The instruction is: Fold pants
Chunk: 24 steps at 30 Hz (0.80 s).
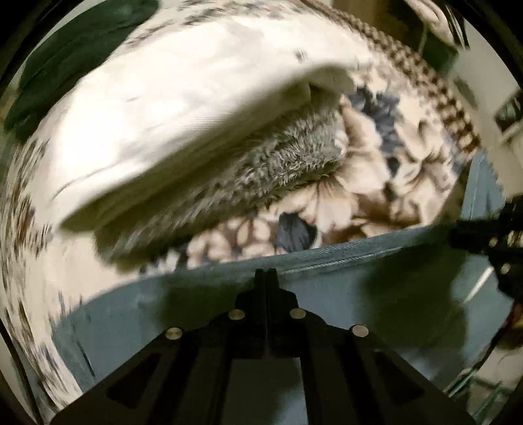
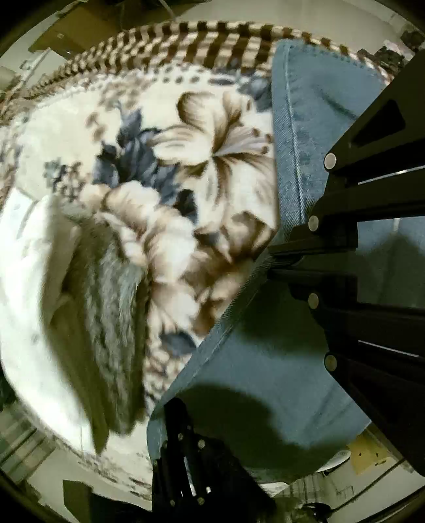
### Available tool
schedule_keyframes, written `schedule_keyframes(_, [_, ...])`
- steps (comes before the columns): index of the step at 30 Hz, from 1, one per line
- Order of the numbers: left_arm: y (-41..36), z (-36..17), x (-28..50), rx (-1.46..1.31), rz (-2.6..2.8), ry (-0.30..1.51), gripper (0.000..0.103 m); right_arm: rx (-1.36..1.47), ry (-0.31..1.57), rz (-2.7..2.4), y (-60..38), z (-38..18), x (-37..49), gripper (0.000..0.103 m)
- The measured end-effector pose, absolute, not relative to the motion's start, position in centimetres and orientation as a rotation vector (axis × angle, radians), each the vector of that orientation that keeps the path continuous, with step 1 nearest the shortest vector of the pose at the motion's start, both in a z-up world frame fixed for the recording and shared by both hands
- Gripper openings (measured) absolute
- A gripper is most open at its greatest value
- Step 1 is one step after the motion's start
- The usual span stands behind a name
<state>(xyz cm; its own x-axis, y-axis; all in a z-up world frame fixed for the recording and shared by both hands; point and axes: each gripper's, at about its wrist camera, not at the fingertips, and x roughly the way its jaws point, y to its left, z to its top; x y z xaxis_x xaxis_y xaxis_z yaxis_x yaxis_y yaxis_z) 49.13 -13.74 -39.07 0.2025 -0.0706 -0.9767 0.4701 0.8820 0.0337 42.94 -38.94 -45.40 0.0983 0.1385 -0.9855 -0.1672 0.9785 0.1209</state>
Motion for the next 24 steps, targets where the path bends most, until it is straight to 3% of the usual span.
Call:
schedule_keyframes(1, [-12.7,-37.3,48.4,0.320,-0.368,1.311,0.000,-0.024,1.442,0.230,-38.8,-44.3,41.8,0.008])
schedule_keyframes(8, [-10.2,-39.2,37.8,0.111,-0.265,1.321,0.000,-0.077,1.408,0.323,-35.8,-40.6,34.6,0.007])
schedule_keyframes(17, [-4.9,-48.1,34.0,-0.390,-0.049,1.551,0.005,-0.169,1.587,0.366,-30.9,-46.7,27.8,0.008])
schedule_keyframes(19, [-3.9,-48.5,34.7,-0.471,-0.003,1.547,0.017,-0.138,1.626,0.329,-30.7,-48.5,28.2,0.015])
schedule_keyframes(20, [-3.5,-48.6,35.2,-0.503,0.012,1.539,0.023,-0.091,1.665,0.294,-30.7,-49.3,28.5,0.024])
schedule_keyframes(21, [-3.1,-48.6,35.7,-0.531,0.024,1.534,0.028,-0.047,1.682,0.274,-30.8,-49.6,28.8,0.042])
schedule_keyframes(22, [-2.9,-48.5,36.4,-0.550,0.038,1.529,0.036,0.026,1.693,0.248,-31.0,-49.7,29.2,0.051])
schedule_keyframes(24, [-2.5,-48.4,37.8,-0.570,0.053,1.520,0.043,0.190,1.676,0.198,-31.7,-48.9,29.7,0.077])
